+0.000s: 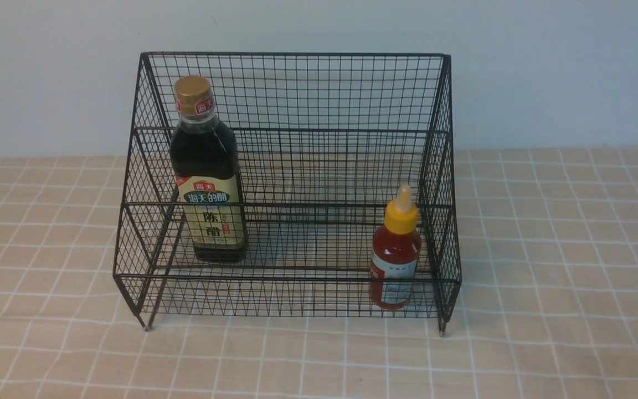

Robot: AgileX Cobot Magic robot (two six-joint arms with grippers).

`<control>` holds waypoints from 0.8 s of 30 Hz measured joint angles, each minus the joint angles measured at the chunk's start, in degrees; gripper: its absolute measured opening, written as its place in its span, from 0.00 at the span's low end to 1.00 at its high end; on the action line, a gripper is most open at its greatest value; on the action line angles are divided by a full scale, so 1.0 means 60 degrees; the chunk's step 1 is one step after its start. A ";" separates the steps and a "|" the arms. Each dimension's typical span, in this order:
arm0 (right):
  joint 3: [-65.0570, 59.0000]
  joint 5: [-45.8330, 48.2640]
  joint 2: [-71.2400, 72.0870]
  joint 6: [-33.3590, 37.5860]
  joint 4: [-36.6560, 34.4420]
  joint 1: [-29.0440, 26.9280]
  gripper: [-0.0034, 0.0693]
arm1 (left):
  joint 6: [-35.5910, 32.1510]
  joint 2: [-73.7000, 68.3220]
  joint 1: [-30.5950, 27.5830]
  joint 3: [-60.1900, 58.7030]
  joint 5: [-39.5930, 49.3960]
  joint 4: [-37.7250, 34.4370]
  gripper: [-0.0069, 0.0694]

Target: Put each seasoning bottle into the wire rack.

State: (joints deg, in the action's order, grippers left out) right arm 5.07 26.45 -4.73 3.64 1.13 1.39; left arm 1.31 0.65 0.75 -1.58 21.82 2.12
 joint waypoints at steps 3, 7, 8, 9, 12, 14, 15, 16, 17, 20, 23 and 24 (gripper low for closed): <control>-0.0957 -0.0341 0.0825 -0.0396 -0.0077 -0.0139 0.03 | 0.0000 0.0000 0.0000 0.0000 0.0000 0.0000 0.09; -0.0983 -0.0522 0.0896 -0.0683 -0.0117 -0.0139 0.03 | 0.0000 0.0000 0.0000 0.0000 0.0000 0.0000 0.09; -0.0993 -0.0556 0.0900 -0.0741 -0.0129 -0.0139 0.03 | 0.0000 0.0000 0.0000 0.0000 0.0000 0.0000 0.09; -0.0993 -0.0565 0.0900 -0.0752 -0.0128 -0.0139 0.03 | 0.0000 0.0000 0.0000 0.0000 0.0000 0.0000 0.09; -0.0993 -0.0578 0.0900 -0.0774 -0.0130 -0.0139 0.03 | 0.0000 0.0000 0.0000 0.0000 0.0000 0.0000 0.09; -0.0993 -0.0578 0.0900 -0.0777 -0.0188 -0.0139 0.03 | 0.0000 0.0000 0.0000 0.0000 0.0000 0.0000 0.09; -0.0993 -0.0578 0.0900 -0.0777 -0.0188 -0.0139 0.03 | 0.0000 0.0000 0.0000 0.0000 0.0000 0.0000 0.09; -0.0993 -0.0578 0.0900 -0.0777 -0.0188 -0.0139 0.03 | 0.0000 0.0000 0.0000 0.0000 0.0000 0.0000 0.09; -0.0993 -0.0578 0.0900 -0.0777 -0.0188 -0.0139 0.03 | 0.0000 0.0000 0.0000 0.0000 0.0000 0.0000 0.09; -0.0993 -0.0585 0.0900 -0.0785 -0.0188 -0.0139 0.03 | 0.0000 0.0000 0.0000 0.0000 0.0000 0.0000 0.09; -0.0993 -0.0585 0.0900 -0.0785 -0.0188 -0.0139 0.03 | 0.0000 0.0000 0.0000 0.0000 0.0000 0.0000 0.09; -0.0993 -0.0585 0.0900 -0.0785 -0.0188 -0.0139 0.03 | 0.0000 0.0000 0.0000 0.0000 0.0000 0.0000 0.09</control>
State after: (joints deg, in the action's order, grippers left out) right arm -0.89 22.94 0.67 -1.07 0.00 0.55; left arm 1.31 0.65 0.75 -1.58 21.82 2.12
